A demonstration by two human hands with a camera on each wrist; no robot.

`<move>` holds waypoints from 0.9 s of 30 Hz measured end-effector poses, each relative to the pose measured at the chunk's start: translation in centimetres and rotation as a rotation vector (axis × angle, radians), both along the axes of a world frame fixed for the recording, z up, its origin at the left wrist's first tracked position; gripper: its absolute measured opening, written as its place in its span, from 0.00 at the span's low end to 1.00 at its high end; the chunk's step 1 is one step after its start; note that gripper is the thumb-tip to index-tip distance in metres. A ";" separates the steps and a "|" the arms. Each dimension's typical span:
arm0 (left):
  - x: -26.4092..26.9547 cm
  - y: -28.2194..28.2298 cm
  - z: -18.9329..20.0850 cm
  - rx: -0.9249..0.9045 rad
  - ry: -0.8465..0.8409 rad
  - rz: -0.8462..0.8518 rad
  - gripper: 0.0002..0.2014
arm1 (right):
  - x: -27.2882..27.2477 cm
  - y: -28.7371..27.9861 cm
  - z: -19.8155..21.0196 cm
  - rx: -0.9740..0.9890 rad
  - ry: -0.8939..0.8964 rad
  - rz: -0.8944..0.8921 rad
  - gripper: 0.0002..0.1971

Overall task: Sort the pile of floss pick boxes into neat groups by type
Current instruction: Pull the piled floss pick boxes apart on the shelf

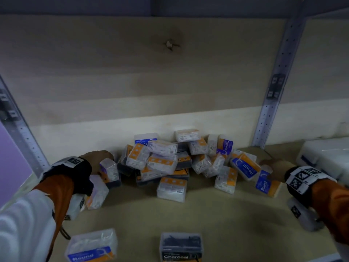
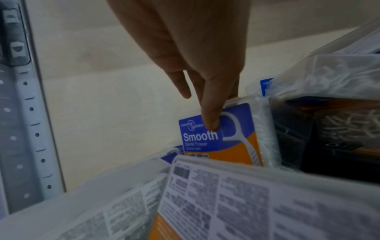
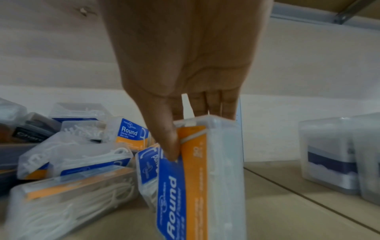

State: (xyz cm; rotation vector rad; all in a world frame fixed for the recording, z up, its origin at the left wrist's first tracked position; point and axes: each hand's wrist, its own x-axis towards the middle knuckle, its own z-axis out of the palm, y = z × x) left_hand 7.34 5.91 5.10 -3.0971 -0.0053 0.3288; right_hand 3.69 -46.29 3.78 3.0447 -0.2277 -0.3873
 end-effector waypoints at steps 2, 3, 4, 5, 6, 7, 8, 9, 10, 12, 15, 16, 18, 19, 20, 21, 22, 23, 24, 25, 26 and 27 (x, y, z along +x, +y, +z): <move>0.0 0.0 0.3 0.039 0.014 -0.002 0.26 | 0.1 0.0 -0.1 -0.053 0.016 -0.005 0.30; -0.2 0.1 0.5 0.057 0.012 -0.012 0.26 | -0.1 0.1 0.1 -0.082 0.027 -0.004 0.29; -0.4 0.2 0.7 0.058 0.001 -0.033 0.26 | -0.3 0.4 0.5 -0.123 0.052 0.004 0.27; -0.7 0.3 0.9 0.031 -0.018 -0.059 0.26 | -0.4 0.6 0.7 -0.144 0.061 0.005 0.26; -1.0 0.5 1.1 -0.001 -0.035 -0.088 0.27 | -0.6 0.9 1.1 -0.164 0.069 0.007 0.24; -1.4 0.6 1.3 -0.016 -0.038 -0.099 0.29 | -1.0 1.2 1.5 -0.174 0.076 0.011 0.21; -1.7 0.7 1.6 -0.028 -0.046 -0.099 0.30 | -1.3 1.4 1.8 -0.175 0.085 0.012 0.20; -1.9 0.8 1.8 -0.026 -0.060 -0.104 0.30 | -1.6 1.6 2.1 -0.170 0.076 0.015 0.20; -2.1 0.8 2.1 -0.012 -0.068 -0.110 0.29 | -1.7 1.7 2.4 -0.185 0.063 0.022 0.21; -2.5 0.9 2.8 0.054 -0.069 -0.130 0.26 | -2.3 2.2 3.0 -0.201 0.021 0.036 0.26; -3.2 1.2 4.0 0.094 -0.093 -0.144 0.25 | -3.2 3.1 4.4 -0.174 -0.018 0.056 0.30; -3.7 1.2 4.4 0.106 -0.093 -0.144 0.25 | -3.4 3.6 5.0 -0.168 -0.017 0.064 0.29; -4.5 1.3 5.1 0.108 -0.099 -0.138 0.26 | -4.1 4.9 6.0 -0.146 -0.032 0.105 0.27; -5.0 1.4 5.4 0.107 -0.094 -0.135 0.26 | -4.4 5.7 6.5 -0.130 -0.040 0.129 0.25; -5.6 1.4 5.7 0.104 -0.084 -0.134 0.26 | -4.8 6.5 7.0 -0.107 -0.050 0.155 0.24; -6.3 1.4 6.0 0.100 -0.080 -0.135 0.26 | -5.3 7.5 7.4 -0.076 -0.070 0.179 0.24; -6.9 1.4 6.3 0.097 -0.079 -0.137 0.27 | -5.7 8.4 7.7 -0.040 -0.092 0.201 0.24; -7.6 1.4 6.5 0.094 -0.080 -0.140 0.27 | -6.1 9.5 8.0 0.003 -0.111 0.225 0.24; -8.3 1.4 6.6 0.093 -0.082 -0.145 0.26 | -6.6 10.6 8.3 0.046 -0.123 0.249 0.24; -9.0 1.4 6.8 0.092 -0.084 -0.149 0.26 | -7.0 11.8 8.6 0.084 -0.137 0.278 0.24; -9.7 1.4 6.9 0.092 -0.085 -0.154 0.26 | -7.5 13.0 8.8 0.116 -0.151 0.306 0.24; -10.5 1.5 6.9 0.093 -0.089 -0.156 0.26 | -7.9 14.3 9.0 0.146 -0.170 0.339 0.25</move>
